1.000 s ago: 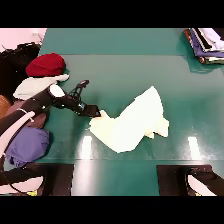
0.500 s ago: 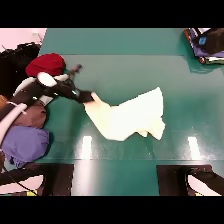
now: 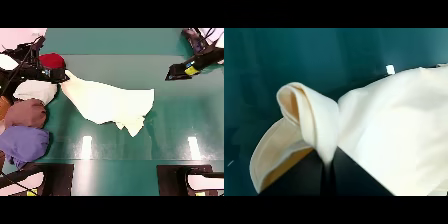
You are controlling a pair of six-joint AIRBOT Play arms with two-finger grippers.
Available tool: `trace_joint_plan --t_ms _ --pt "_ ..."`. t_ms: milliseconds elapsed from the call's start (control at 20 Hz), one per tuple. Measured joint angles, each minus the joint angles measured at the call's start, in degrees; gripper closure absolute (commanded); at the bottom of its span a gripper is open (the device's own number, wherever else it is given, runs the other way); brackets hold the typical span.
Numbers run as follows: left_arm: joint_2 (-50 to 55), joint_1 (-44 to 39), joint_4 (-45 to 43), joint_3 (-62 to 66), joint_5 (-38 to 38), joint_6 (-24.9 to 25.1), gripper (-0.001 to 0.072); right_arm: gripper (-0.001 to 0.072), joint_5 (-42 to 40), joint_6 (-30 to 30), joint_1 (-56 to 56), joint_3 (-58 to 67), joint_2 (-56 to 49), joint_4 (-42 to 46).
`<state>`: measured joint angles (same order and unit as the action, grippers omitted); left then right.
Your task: Fold the shirts.
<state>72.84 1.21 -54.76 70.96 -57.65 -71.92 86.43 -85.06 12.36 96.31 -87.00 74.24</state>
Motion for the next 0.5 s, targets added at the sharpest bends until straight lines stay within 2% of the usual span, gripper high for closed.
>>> trace_joint_plan --t_ms 350,400,450,500 --pt "-0.11 0.55 -1.66 0.28 0.66 -0.11 0.0682 0.0307 -3.56 -1.64 -0.98 0.0 -15.96 -10.97" --pt "-0.11 0.55 -1.79 0.28 0.72 -0.11 0.0682 0.0408 -4.17 -1.64 -0.37 0.0 -17.64 -12.33" --pt "-0.11 0.55 -1.79 0.28 0.81 -0.11 0.0682 0.0619 -4.85 -1.6 0.24 0.0 -18.88 -13.22" --pt "-0.13 0.55 -1.79 0.28 0.94 -0.11 0.0683 0.0696 -5.75 -1.38 0.81 0.0 -19.74 -13.86"
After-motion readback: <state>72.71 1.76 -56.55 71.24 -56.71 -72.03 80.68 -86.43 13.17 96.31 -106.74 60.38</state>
